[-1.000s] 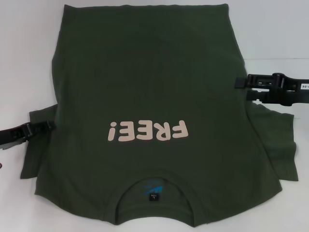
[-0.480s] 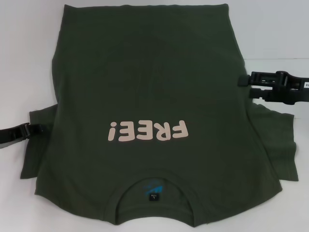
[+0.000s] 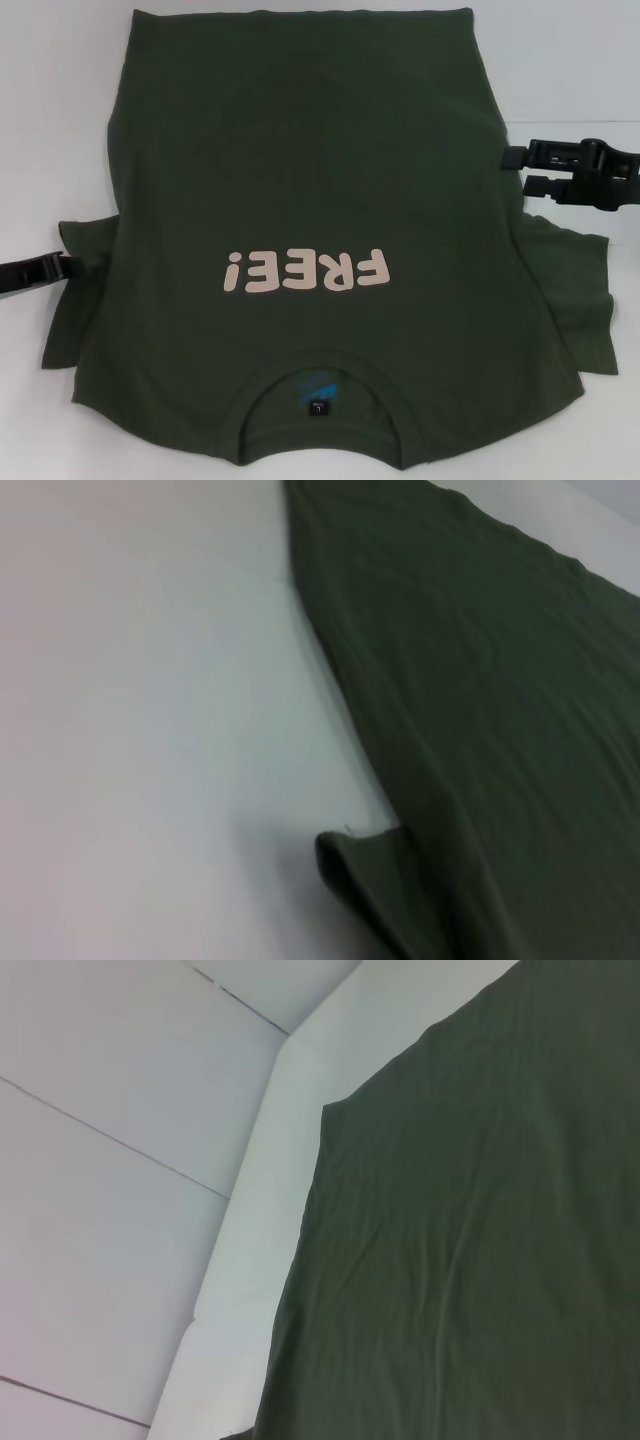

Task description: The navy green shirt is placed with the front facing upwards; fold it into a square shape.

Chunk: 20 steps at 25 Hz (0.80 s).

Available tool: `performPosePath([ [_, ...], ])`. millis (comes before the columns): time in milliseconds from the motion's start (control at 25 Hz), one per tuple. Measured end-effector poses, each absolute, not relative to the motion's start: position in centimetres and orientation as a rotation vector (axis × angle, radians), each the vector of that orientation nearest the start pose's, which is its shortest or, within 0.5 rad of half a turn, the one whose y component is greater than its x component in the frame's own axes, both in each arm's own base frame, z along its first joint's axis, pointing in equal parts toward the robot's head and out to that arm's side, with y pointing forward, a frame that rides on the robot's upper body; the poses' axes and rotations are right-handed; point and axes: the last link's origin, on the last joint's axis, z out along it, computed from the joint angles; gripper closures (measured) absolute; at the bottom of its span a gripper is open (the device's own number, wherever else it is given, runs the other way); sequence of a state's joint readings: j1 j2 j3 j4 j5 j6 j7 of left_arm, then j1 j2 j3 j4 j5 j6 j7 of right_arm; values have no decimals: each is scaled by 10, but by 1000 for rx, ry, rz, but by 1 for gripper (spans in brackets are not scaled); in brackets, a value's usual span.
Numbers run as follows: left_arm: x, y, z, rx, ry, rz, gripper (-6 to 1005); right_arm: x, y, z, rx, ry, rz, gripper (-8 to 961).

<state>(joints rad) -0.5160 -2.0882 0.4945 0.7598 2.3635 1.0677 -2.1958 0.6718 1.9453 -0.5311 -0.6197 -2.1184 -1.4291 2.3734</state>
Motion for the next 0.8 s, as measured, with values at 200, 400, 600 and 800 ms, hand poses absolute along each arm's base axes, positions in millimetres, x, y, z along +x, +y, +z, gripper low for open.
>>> performPosePath([
  [200, -350, 365, 51, -1905, -1482, -351, 970, 267, 393, 65, -2136, 1789, 798, 145],
  [400, -344, 374, 63, -1941, -1395, -244, 998, 268, 393, 65, -2134, 1796, 797, 145],
  [600, -341, 385, 79, -1945, -1313, -132, 997, 268, 393, 65, -2129, 1805, 796, 145],
  [800, -335, 396, 92, -1953, -1250, -31, 997, 270, 391, 64, -2123, 1813, 795, 145],
])
